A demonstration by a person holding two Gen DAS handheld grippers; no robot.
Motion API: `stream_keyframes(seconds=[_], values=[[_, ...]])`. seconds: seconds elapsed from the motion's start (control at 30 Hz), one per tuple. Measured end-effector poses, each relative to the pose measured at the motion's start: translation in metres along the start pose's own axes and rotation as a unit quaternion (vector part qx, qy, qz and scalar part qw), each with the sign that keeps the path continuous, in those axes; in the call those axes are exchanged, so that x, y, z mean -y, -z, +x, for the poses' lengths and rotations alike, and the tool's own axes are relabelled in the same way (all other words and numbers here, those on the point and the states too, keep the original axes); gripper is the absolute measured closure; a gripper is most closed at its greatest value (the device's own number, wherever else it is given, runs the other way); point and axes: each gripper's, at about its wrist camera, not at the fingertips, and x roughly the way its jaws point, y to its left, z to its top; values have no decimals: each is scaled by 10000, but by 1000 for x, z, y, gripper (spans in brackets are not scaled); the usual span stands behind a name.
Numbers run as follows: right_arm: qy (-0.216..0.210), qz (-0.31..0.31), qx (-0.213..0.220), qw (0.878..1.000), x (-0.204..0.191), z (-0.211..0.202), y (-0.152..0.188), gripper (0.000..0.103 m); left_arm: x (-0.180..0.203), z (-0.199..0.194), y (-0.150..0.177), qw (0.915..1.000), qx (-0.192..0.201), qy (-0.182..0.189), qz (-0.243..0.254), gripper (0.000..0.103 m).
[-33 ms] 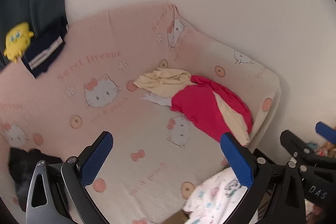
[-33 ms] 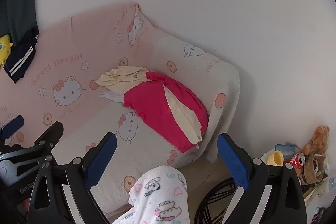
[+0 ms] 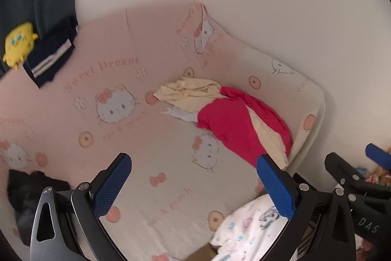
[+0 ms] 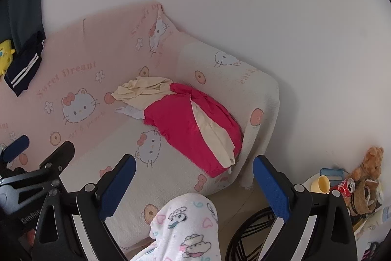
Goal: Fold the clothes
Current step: 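Move both grippers toward the pink-and-cream garment on the sofa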
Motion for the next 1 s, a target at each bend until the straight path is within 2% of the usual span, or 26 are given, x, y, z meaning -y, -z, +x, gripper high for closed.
stream_keyframes(seconds=[0.33,0.47,0.6,0.73,0.87,1.0], values=[[-95,44,-126,9999,0,22,1,6,56,-6,9,9964,152,-681,489,0],[-159,-8,-260,9995,-5,36,-1,6,78,0,28,9977,161,-536,389,0],[-281,74,-426,9987,-2,57,-7,6,60,24,30,9993,44,-311,208,0],[-410,228,-675,9966,8,84,-10,6,7,68,-9,9995,-302,-55,80,0],[-559,448,-916,9932,21,114,-13,6,-22,88,-27,9981,-534,313,-10,0],[-614,645,-1051,9905,37,139,-13,6,-9,107,-32,9970,-648,416,95,0]])
